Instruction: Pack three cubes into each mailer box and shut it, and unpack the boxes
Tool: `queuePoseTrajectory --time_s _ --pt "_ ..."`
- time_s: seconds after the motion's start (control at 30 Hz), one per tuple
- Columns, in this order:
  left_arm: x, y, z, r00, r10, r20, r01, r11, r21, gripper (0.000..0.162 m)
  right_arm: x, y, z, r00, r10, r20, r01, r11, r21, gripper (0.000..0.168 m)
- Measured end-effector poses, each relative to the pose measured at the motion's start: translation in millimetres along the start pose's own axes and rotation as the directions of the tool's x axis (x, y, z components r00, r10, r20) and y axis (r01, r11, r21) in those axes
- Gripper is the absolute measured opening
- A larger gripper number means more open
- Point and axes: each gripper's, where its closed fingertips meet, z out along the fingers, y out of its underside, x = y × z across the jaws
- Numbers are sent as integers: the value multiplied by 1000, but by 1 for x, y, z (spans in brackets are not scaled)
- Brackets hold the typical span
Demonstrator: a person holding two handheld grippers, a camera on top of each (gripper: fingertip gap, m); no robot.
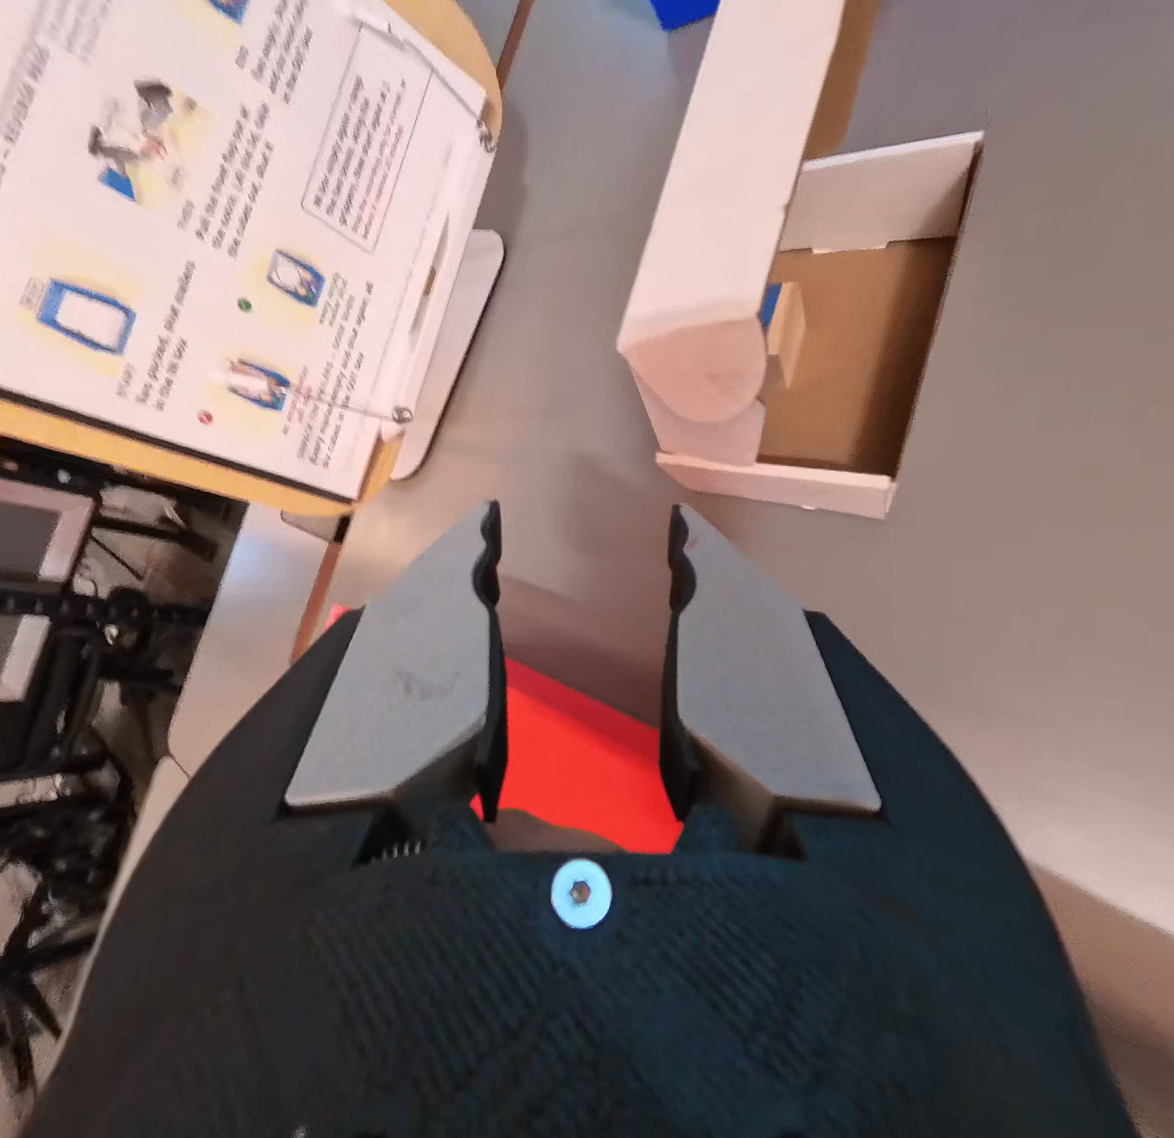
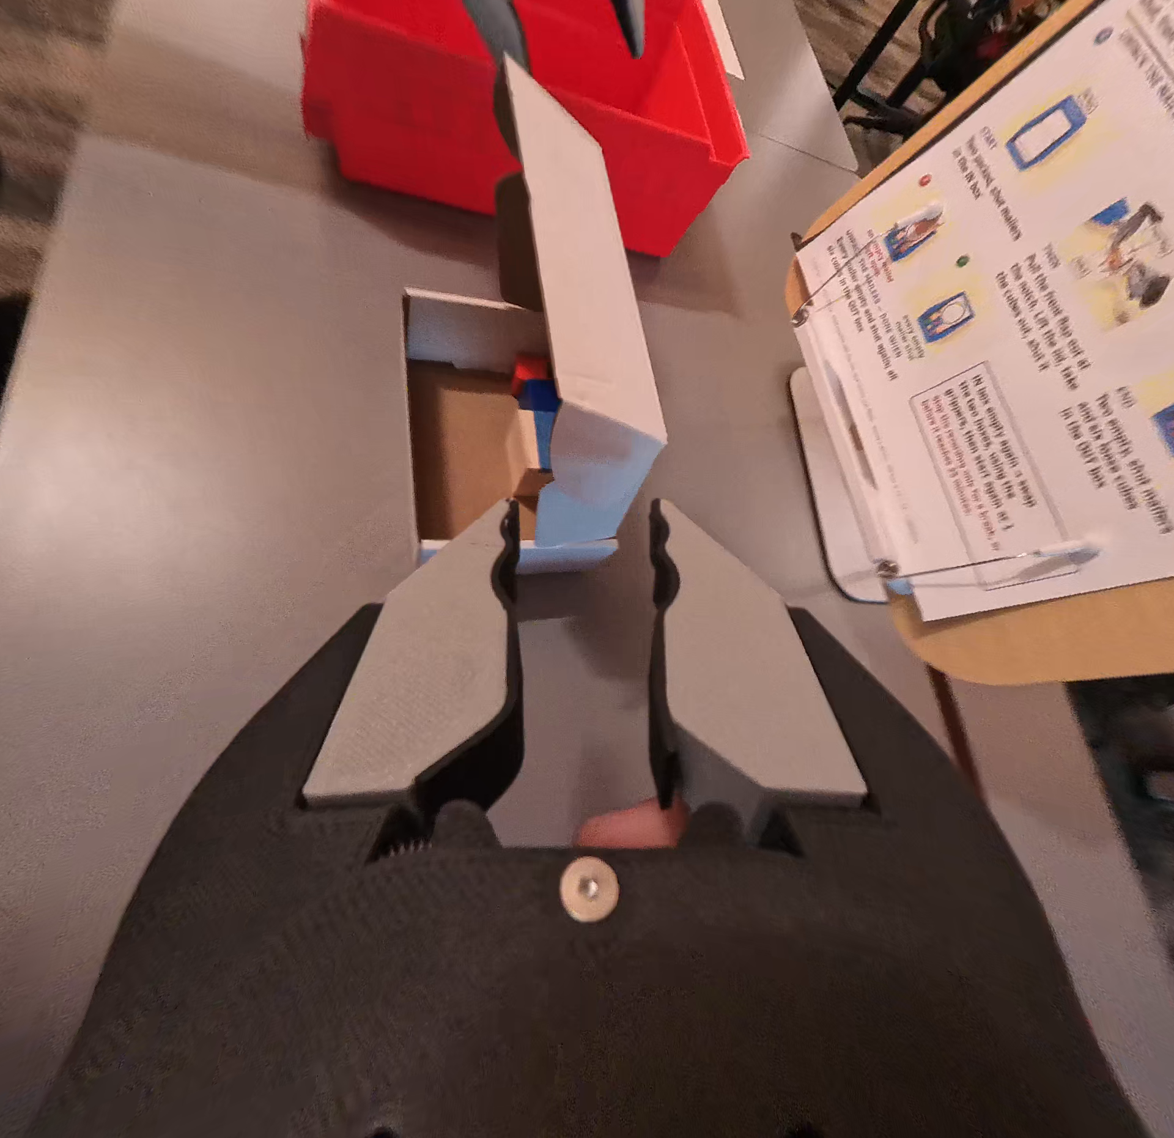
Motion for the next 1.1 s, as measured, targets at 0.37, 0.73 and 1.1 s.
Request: queuePoseTrajectory --time_s 0.37,0.73,1.1 --pt "2 -40 27 982 116 -150 -83 974 210 38 13 -18 17 991 -45 127 43 999 21 14" --pt "4 -51 26 917 -69 -392 198 934 298 30 27 -22 10 954 192 230 -238 952 194 15" --pt "28 -70 25 807 -81 -585 318 894 316 30 36 -18 21 968 194 157 -223 955 198 15"
